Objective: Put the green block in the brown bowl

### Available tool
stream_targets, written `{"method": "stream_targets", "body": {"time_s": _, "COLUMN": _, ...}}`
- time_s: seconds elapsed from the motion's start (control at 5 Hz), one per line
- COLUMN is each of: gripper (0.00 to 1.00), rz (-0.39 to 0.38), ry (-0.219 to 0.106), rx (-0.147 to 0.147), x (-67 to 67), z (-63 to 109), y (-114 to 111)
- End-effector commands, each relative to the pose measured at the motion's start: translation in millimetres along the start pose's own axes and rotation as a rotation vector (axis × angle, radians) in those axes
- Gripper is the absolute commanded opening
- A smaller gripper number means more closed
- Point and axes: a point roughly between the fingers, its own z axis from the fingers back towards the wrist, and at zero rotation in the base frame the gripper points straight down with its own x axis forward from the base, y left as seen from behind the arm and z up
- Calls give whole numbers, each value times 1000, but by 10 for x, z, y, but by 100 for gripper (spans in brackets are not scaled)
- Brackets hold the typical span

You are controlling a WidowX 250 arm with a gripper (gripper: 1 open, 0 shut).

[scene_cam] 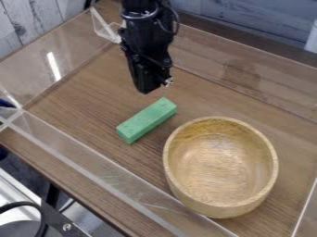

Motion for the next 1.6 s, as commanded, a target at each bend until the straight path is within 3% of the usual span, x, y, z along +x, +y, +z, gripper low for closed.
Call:
{"method": "stream_targets", "body": {"time_s": 0.0, "gripper": 100, "rz": 4, "ry": -35, "rx": 21, "x": 18, "z": 82, "y": 63}}
{"method": "stream_targets", "body": {"time_s": 0.4, "gripper": 100, "rz": -6, "ry": -17, "rx": 19, "x": -53, "z": -53, "y": 74}}
{"method": "stream_targets", "body": {"time_s": 1.2, "gripper": 100, "rz": -23, "ry": 29, "rx": 30, "x": -185, "z": -480, "y": 123}}
{"method": "stream_targets", "body": {"time_s": 1.4, "gripper": 0, "rz": -18, "ry": 31, "rx": 27, "x": -179, "z": -497, "y": 128}}
